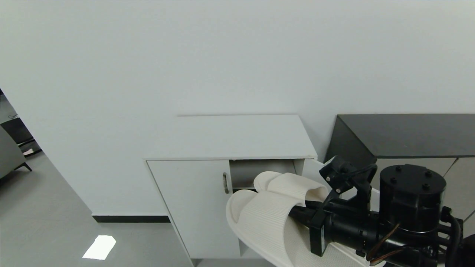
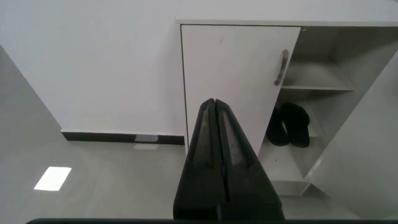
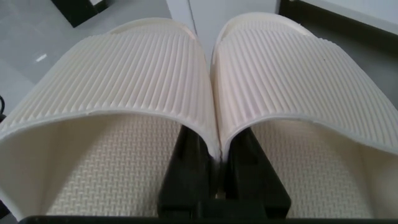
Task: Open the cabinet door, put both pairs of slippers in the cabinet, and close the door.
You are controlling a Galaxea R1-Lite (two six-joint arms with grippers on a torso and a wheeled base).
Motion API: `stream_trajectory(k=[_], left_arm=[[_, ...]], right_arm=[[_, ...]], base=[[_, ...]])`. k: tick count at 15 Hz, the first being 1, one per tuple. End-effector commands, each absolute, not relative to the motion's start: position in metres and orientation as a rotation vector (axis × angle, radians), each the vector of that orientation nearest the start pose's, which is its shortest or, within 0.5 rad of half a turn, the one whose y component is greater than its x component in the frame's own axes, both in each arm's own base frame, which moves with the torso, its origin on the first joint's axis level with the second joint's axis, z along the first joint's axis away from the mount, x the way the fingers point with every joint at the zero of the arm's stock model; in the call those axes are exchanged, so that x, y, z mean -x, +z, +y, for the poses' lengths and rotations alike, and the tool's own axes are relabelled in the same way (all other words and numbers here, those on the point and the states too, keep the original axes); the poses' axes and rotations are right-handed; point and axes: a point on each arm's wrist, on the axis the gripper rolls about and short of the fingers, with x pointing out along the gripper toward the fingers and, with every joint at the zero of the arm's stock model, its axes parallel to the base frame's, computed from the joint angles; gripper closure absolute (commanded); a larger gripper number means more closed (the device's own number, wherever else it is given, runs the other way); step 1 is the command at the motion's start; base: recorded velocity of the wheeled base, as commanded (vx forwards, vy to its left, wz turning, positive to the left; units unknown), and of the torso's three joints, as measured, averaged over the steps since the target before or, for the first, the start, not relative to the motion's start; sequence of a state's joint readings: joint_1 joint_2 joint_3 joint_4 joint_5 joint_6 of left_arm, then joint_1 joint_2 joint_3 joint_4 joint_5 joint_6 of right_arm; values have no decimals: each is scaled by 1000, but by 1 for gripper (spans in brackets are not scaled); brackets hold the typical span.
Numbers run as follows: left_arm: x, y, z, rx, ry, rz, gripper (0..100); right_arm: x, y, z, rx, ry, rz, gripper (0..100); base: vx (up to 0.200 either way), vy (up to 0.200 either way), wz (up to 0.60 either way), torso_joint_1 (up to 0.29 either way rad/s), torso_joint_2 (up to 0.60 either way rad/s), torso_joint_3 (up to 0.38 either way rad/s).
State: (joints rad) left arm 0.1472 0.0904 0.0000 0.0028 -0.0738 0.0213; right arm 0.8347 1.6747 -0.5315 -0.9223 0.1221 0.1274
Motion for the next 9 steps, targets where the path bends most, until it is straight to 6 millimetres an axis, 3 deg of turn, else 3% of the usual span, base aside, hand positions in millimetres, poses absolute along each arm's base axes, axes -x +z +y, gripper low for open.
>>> stream_trajectory(k=[1,5,9], left_arm=[[15,77,-4,-11,73,95,100],[15,77,-4,-9,73,95,100],[15,77,-4,-9,73,95,100]], right_arm=[[-180,148,204,-36,942,277,100],[-180,147,204,-36,942,279,100],[-179,147,204,-35,952,281,100]], base=[[0,0,0,0,0,0],[0,0,0,-161,337,179],[0,0,0,-246,535,288]])
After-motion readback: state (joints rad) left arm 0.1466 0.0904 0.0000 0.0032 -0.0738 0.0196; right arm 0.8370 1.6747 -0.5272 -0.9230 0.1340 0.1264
